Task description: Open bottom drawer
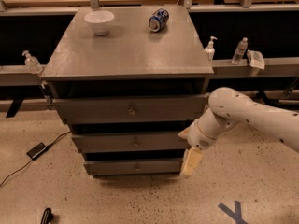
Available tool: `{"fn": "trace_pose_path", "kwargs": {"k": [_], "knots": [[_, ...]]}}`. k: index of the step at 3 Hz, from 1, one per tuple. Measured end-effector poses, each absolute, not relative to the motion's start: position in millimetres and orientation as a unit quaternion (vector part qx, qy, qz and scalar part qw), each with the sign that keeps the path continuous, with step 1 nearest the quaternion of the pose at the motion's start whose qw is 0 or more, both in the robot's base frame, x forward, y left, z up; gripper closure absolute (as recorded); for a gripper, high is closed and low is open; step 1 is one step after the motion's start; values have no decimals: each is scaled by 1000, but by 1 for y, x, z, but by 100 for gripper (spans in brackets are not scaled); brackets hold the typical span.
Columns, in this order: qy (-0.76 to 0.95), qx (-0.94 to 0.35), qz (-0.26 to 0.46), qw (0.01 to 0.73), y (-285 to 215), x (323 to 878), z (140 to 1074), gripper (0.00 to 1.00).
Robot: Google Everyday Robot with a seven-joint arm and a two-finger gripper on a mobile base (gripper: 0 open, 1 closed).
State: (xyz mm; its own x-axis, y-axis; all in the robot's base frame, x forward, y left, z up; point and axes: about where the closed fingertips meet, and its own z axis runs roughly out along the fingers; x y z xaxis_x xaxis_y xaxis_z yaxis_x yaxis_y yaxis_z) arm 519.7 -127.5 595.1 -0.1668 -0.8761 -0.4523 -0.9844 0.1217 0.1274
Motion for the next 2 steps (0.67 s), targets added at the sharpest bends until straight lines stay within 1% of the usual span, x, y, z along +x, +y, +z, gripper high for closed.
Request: {"fn": "trace_pose_path", "kwargs": {"k": [2], "knots": [[736, -625, 239, 104, -99, 505, 536, 0]]}}
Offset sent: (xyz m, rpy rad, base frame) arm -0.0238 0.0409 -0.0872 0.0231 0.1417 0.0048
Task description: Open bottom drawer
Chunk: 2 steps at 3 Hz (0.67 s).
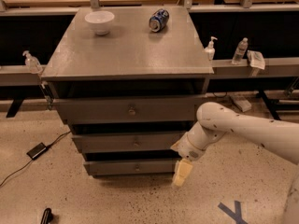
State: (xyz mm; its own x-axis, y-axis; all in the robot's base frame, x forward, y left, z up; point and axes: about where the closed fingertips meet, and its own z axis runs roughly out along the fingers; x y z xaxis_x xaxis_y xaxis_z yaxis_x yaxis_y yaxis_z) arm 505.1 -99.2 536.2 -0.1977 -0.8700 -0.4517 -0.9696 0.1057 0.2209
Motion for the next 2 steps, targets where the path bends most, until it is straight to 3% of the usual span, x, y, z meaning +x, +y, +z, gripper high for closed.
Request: {"fn": "trace_pose_path", "kwargs": {"k": [2], "knots": [[739, -628, 225, 91, -97, 507, 517, 0]]}}
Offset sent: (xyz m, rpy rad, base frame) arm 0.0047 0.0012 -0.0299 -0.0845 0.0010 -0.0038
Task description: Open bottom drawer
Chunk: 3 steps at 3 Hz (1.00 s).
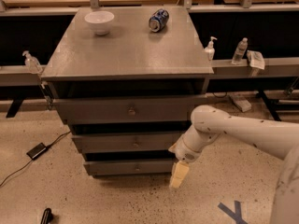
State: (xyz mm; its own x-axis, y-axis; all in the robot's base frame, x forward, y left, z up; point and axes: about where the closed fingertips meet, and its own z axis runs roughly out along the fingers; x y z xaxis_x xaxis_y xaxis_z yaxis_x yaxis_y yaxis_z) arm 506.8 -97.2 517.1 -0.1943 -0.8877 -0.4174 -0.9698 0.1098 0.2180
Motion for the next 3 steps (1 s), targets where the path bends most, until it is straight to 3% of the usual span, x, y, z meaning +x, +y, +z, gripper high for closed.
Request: {"fn": "trace_pose_path", "kwargs": {"k": [3], "knots": [[724, -656, 197, 78, -78, 525, 435, 0]]}}
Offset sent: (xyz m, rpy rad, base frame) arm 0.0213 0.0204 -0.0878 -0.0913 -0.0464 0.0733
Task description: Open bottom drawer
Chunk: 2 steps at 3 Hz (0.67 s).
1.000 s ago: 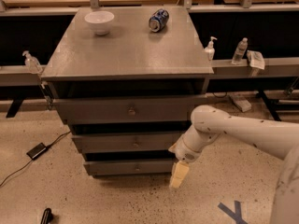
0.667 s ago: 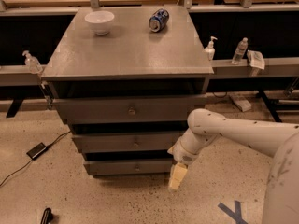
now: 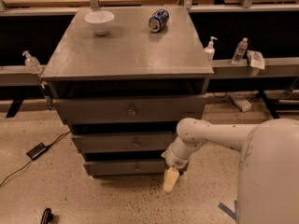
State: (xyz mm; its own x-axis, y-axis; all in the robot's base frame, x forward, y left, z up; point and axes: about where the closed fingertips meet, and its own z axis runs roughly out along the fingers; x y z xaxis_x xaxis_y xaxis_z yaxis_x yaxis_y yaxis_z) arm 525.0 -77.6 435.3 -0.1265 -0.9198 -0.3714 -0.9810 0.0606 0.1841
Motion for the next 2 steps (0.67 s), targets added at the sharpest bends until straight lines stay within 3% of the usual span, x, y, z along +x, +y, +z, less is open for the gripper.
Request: {"fn": "trace_pose_path", "kwargs": {"k": [2], "knots": [[694, -689, 195, 79, -48, 548, 344, 0]]}}
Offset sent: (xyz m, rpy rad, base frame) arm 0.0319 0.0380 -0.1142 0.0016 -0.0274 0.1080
